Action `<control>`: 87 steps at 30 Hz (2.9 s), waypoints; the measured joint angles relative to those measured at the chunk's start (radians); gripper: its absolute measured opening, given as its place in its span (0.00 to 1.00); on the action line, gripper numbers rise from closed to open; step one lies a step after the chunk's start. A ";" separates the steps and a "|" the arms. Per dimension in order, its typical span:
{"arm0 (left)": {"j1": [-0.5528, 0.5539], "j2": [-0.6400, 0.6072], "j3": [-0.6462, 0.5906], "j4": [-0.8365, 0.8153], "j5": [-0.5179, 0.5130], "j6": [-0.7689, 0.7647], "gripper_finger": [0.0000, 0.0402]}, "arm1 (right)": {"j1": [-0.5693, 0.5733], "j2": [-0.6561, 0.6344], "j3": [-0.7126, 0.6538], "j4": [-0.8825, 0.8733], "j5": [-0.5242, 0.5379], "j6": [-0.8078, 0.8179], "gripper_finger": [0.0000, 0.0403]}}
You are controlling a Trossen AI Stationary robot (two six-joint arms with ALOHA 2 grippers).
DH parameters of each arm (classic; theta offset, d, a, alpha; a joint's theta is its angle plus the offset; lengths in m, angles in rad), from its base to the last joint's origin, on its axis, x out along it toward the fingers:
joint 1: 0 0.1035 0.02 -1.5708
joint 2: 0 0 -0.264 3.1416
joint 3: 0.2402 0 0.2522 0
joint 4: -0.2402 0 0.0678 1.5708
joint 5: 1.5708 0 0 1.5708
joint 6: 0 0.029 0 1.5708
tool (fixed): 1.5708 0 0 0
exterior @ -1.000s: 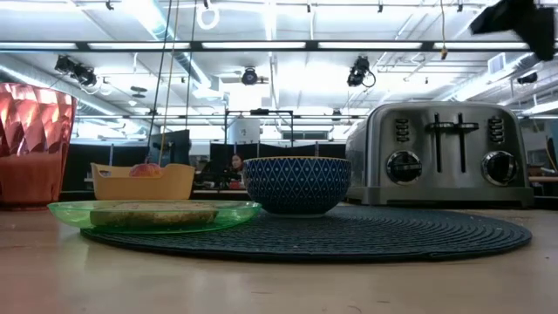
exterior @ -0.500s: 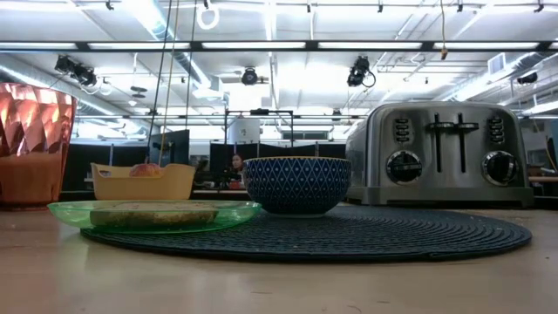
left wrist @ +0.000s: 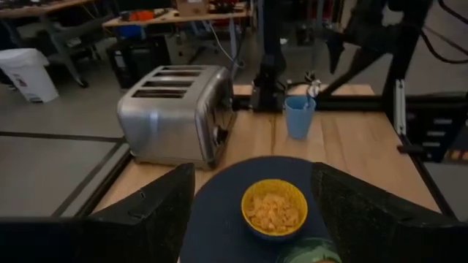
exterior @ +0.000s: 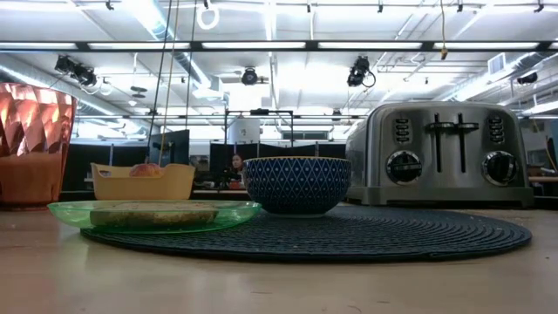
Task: Arrange a breakfast setting
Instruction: Put the light dark blue spoon on the dark blue table mat to the left of the dark blue cup
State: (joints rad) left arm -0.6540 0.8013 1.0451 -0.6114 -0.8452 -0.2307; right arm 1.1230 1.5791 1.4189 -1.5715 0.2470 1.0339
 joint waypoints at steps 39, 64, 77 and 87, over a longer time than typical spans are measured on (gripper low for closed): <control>0.000 0.095 0.000 -0.014 0.021 -0.099 0.58 | 0.116 0.000 -0.337 0.000 0.118 -0.030 0.28; 0.000 0.095 0.000 -0.014 0.020 -0.099 0.58 | 0.035 -0.006 -0.303 -0.006 0.101 -0.145 0.10; 0.000 0.095 -0.001 -0.014 0.033 -0.099 0.58 | -0.038 -0.006 -0.303 0.000 0.111 -0.209 0.09; 0.000 0.095 -0.001 -0.014 0.047 -0.098 0.58 | -0.092 -0.006 -0.291 0.004 0.118 -0.249 0.05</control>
State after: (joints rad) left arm -0.6537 0.8959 1.0443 -0.6254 -0.7986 -0.3290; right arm 1.0306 1.5734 1.1277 -1.5678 0.3646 0.7852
